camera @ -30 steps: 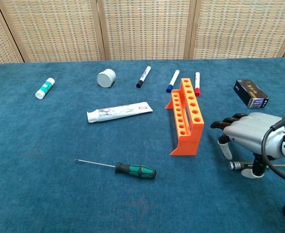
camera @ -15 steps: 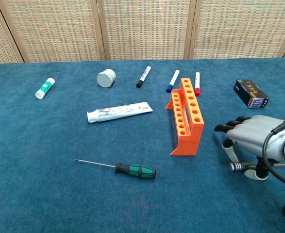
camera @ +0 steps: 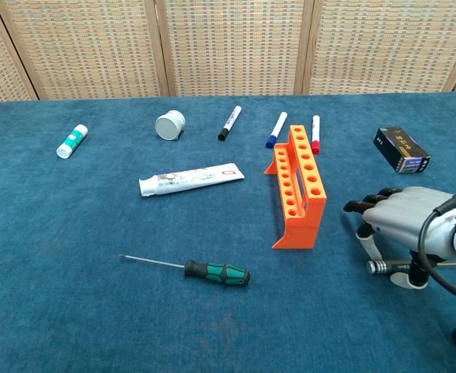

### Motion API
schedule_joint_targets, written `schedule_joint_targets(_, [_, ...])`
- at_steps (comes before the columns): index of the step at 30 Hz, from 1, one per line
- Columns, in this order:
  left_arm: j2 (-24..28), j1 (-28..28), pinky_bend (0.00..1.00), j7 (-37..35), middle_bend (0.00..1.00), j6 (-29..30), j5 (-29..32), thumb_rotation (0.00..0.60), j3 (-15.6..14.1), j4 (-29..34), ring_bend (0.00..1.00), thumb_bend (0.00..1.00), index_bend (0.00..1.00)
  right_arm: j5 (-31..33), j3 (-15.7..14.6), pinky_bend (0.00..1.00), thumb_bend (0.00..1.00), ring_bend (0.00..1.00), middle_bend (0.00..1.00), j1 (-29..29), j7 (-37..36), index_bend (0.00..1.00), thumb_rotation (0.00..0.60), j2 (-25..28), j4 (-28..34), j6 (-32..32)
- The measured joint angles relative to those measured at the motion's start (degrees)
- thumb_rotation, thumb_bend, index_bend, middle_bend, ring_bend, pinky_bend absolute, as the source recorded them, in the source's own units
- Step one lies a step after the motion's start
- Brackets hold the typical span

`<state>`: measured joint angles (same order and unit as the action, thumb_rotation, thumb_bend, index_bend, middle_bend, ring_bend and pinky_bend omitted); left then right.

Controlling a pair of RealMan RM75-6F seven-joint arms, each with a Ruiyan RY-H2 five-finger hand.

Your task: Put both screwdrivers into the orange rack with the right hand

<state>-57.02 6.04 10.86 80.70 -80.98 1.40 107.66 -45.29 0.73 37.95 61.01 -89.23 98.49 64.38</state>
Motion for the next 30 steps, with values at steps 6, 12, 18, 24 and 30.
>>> schedule_joint_targets(6, [-0.03,0.06,0.0,0.12,0.0,-0.1,0.02,0.6,-0.05,0.01,0.0,0.0,0.0,-2.33,-0.45,0.05,0.43,0.0,0.0,-0.18,-2.81,0.59,0.6,-0.04,-0.39,0.44])
schedule_joint_targets(12, [0.0,0.02,0.0,0.12,0.0,0.05,-0.22,0.6,-0.14,0.09,0.0,0.0,0.0,-3.38,-0.67,0.06,0.43,0.0,0.01,-0.32,-4.46,0.6,0.6,0.69,0.23,0.85])
schedule_joint_targets(18, [0.0,-0.01,0.0,0.12,0.0,0.13,-0.31,0.6,-0.19,0.1,0.0,0.0,0.0,-3.69,-1.06,0.06,0.43,0.0,0.01,-0.21,-5.01,0.6,0.6,1.2,0.73,1.05])
schedule_joint_targets(24, [-0.01,0.13,0.0,0.08,0.0,-0.17,-0.09,0.6,-0.17,0.02,0.0,0.0,0.0,-4.3,-0.59,0.07,0.43,0.0,0.03,-0.33,-6.9,0.61,0.6,2.0,1.81,1.4])
schedule_joint_targets(30, [0.02,0.24,0.0,0.0,0.0,-0.37,0.12,0.6,-0.14,0.0,0.0,0.0,0.0,-6.32,1.06,0.1,0.45,0.0,0.05,-1.01,-11.59,0.62,0.6,5.95,6.12,2.65])
